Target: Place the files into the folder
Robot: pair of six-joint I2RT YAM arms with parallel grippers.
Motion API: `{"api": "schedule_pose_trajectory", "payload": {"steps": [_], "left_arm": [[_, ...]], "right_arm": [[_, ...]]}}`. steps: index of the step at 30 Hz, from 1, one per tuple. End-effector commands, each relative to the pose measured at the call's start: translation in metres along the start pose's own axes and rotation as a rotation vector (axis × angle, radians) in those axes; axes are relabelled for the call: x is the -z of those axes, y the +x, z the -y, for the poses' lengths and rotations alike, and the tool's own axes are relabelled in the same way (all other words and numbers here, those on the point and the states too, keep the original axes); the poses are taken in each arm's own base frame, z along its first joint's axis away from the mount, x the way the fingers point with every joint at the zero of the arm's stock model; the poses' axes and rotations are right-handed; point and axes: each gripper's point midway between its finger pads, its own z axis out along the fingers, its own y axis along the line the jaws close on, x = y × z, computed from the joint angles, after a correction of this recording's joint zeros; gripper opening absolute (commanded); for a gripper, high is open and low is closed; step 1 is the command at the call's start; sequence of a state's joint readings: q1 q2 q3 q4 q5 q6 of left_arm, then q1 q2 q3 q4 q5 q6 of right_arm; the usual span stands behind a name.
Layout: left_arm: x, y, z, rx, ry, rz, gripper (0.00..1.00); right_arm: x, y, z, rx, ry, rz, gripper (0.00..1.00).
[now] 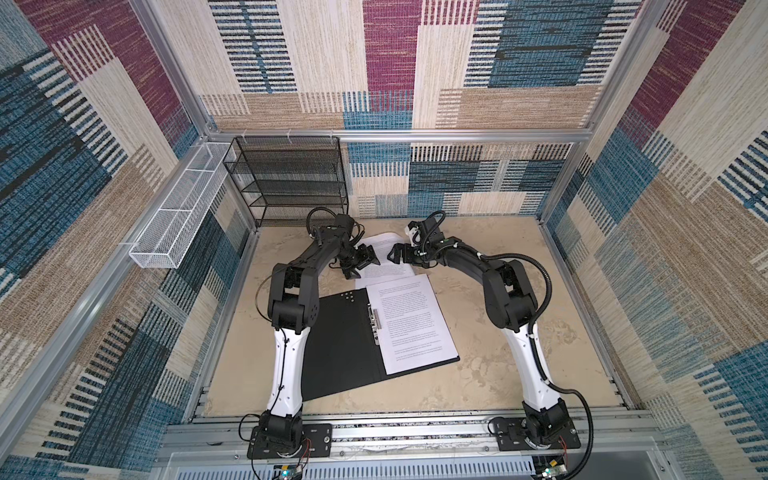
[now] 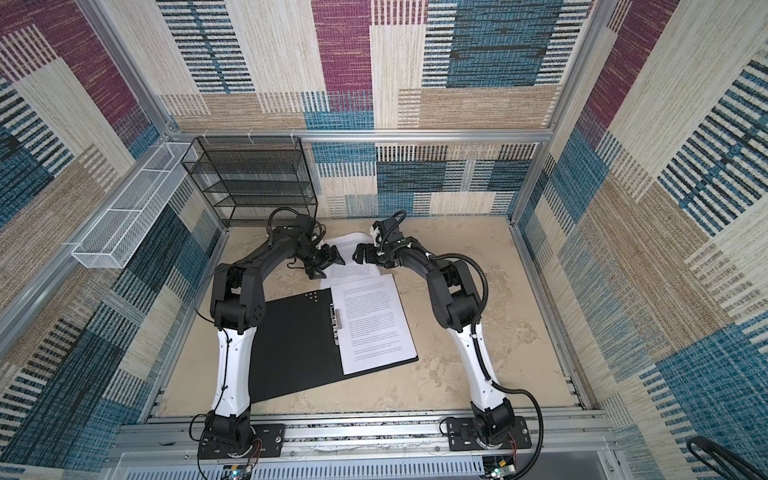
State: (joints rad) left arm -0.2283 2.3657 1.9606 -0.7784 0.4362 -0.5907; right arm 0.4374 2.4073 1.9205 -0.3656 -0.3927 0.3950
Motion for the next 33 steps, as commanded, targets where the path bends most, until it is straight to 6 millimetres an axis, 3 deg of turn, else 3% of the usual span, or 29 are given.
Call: {"api": "schedule_pose_trajectory", "payload": {"steps": [1,10,19,27,33], "left_arm": [[-0.017,0.014,-0.031,0.034,-0.109,-0.057,0.86],[-0.023,0.012,-0.036,0.057,-0.119,-0.062,0.85],[-0.022,0.01,-0.036,0.062,-0.12,-0.056,0.85],[-0.026,0.012,-0.04,0.07,-0.125,-0.07,0.85],[-0.028,0.015,-0.042,0.071,-0.13,-0.077,0.85]], "right_arm": [[-0.003,0.032,-0.004,-0.077,-0.05,-0.123,1.0],[0.016,0.036,-0.024,-0.06,-0.153,-0.133,1.0],[0.041,0.023,-0.016,-0.089,-0.305,-0.087,1.0],[0.017,0.018,-0.022,-0.051,-0.328,-0.112,1.0],[0.016,0.02,-0.022,-0.062,-0.32,-0.119,1.0]]}}
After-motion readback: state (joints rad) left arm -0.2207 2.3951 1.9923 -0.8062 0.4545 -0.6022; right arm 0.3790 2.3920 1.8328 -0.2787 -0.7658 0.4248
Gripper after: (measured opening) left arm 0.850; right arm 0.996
